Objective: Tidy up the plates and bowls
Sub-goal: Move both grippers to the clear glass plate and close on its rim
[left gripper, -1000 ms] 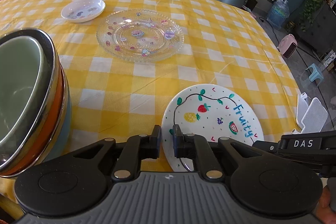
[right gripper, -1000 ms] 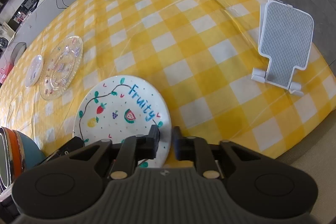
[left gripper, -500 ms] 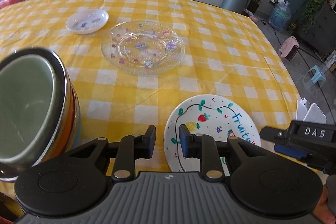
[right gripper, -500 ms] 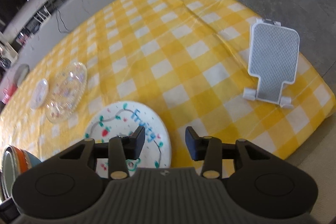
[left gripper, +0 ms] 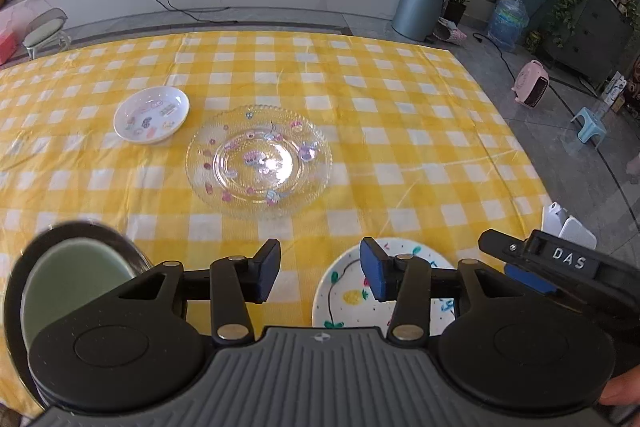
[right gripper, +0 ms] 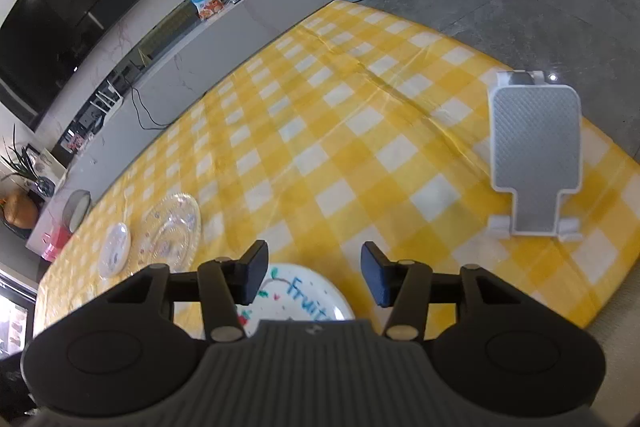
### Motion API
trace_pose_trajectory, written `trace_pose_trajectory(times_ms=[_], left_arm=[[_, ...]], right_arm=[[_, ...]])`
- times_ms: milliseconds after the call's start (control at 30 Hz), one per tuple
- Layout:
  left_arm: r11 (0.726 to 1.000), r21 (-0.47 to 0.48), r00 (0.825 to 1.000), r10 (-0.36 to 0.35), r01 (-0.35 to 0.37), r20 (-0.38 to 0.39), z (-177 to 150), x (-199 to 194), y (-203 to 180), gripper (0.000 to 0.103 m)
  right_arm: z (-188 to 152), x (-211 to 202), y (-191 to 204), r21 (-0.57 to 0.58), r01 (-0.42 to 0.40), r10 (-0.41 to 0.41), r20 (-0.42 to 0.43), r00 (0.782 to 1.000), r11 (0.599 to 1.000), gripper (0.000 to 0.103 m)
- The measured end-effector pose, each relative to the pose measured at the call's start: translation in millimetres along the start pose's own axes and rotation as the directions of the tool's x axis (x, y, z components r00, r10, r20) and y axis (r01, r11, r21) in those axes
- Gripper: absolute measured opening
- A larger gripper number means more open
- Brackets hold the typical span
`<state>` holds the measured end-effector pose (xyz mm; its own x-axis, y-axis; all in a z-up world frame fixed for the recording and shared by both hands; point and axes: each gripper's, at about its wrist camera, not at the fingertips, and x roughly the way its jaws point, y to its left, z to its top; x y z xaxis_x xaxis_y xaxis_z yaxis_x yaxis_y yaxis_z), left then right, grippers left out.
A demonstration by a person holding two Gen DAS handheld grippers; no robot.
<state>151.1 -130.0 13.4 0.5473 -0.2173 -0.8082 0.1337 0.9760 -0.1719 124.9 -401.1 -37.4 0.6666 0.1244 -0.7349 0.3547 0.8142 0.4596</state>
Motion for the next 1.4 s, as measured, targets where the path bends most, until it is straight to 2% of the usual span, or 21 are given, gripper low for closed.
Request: trace_pose_trajectory(times_ms=[333,467,600,800,967,1133,1400], left_arm=[[0.999,0.041,1.0,0.024,-0.023,-0.016,42.9,2.4,24.1,0.053],[0.998,0.061,1.0,0.026,-0.025,-0.017,58.3,7.1,36.4,0.053],[1.0,0.025,0.999,-0.005,0.006,-0.047,74.5,17.7,54.4,0.053],[0.997,0.07,0.997,0.037,-0.032,-0.072,91.6,43.6,73.6,0.053],[0.998,0.059,0.99,0.046,-0.038,-0.134,102.7,69.3,86.4,0.052],[0.995,0.081,0.977,0.078,-0.063,-0.199,108.4,97.8,94.2,0.039],[0.992,0.098,0.96,0.108,-0.085,-0.259,108.6,129.9,98.0,0.039]], right_arm=[[13.6,19.6,27.7,-0.039,-0.038,0.037,-0.025,0.999,0.998,0.057],[18.9,33.7,44.2,-0.039,-0.085,0.083,-0.053,0.995,0.996,0.057],[22.5,50.7,61.8,-0.046,-0.083,0.08,-0.069,0.994,0.995,0.057],[28.0,80.9,77.6,-0.007,-0.141,0.139,-0.111,0.984,0.99,0.055],[24.2,103.2,90.1,-0.022,-0.178,0.173,-0.134,0.976,0.984,0.048],[18.4,116.5,93.1,-0.017,-0.205,0.2,-0.152,0.968,0.979,0.042],[13.6,136.4,91.8,-0.038,-0.209,0.198,-0.195,0.961,0.977,0.04]])
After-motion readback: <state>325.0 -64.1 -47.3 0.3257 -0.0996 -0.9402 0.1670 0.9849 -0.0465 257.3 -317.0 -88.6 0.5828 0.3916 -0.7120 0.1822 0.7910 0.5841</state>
